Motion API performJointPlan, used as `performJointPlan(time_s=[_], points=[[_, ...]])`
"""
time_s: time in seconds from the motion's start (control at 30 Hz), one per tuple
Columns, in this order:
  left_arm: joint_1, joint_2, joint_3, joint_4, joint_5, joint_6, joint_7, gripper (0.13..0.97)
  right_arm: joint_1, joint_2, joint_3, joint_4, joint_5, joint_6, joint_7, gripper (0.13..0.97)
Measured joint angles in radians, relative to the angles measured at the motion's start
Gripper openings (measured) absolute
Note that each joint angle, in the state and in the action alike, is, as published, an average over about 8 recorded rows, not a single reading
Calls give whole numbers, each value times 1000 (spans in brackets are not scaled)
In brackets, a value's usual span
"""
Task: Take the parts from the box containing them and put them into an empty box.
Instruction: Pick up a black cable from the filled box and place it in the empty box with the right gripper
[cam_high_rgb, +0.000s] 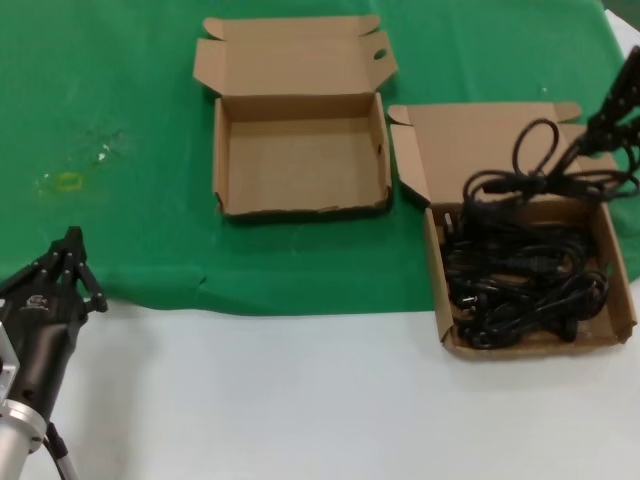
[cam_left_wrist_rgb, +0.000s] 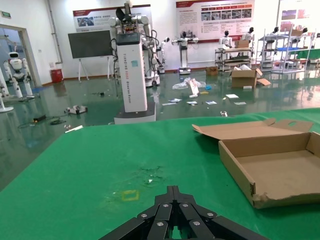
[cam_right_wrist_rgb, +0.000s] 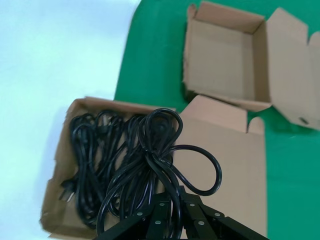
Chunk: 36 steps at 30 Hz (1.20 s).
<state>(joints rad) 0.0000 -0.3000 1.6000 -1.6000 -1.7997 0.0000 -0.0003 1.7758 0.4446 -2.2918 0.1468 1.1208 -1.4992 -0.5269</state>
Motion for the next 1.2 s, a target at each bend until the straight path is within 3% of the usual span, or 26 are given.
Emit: performJointPlan(time_s=[0.6,1.2], points=[[0,0,0,0,0,0,0,144,68,-124,38,-114,33,170,-30,173],[0,0,0,0,0,0,0,144,12,-248,96,-126,90,295,-90,173]])
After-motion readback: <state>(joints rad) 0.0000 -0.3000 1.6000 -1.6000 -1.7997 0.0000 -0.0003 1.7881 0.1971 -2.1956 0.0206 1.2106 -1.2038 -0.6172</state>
